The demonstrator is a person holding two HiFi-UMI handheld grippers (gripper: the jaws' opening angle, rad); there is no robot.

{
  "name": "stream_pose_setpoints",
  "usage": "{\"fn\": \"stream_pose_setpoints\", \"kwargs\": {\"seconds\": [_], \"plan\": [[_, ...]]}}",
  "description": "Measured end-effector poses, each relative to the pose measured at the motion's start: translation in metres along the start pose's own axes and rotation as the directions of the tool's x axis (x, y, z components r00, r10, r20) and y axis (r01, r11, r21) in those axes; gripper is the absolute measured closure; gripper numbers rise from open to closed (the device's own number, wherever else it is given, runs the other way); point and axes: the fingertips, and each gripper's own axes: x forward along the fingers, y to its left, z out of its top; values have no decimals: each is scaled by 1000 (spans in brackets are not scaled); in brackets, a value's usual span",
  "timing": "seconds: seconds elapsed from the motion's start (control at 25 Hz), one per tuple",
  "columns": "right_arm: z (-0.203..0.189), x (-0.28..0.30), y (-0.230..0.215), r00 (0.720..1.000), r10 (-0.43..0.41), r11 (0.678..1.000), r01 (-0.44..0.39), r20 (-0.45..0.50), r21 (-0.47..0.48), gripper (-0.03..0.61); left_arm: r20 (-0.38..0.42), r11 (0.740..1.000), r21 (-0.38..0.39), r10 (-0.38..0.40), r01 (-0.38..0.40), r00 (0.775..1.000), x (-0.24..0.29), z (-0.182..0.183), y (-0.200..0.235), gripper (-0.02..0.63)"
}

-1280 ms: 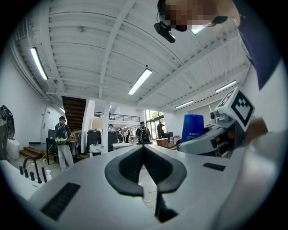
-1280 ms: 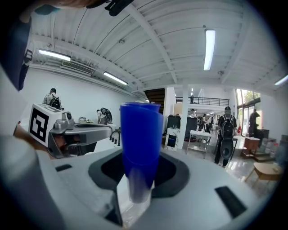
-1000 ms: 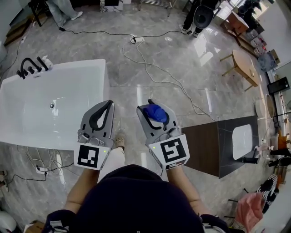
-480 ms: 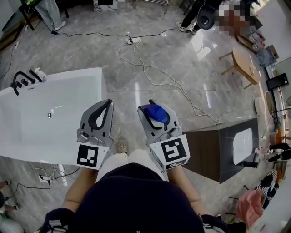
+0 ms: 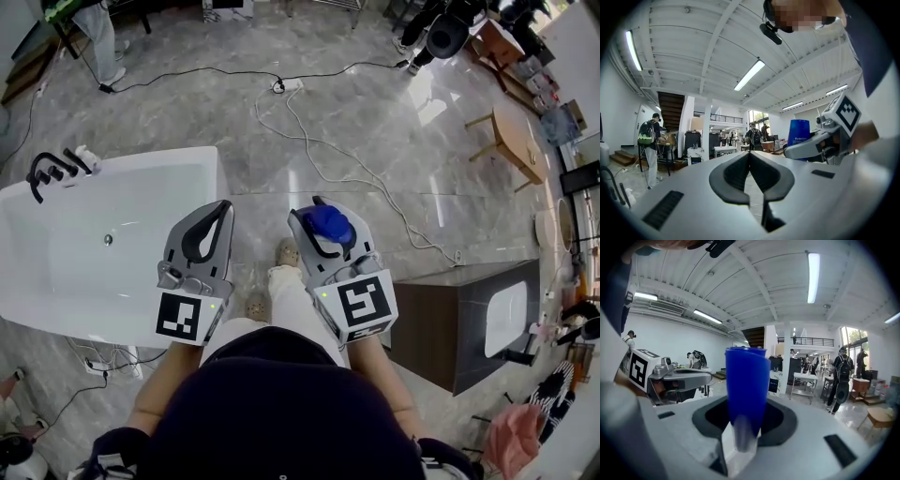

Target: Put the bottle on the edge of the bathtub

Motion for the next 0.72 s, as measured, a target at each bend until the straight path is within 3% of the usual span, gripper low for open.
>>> {"fn": "stream_pose_setpoints", "kwargs": {"seconds": [0.72], "plan": [[44,142,-142,984,177,982,-175,32,-68,433,63,980,42,193,-196,979,173,23,71,611]]}}
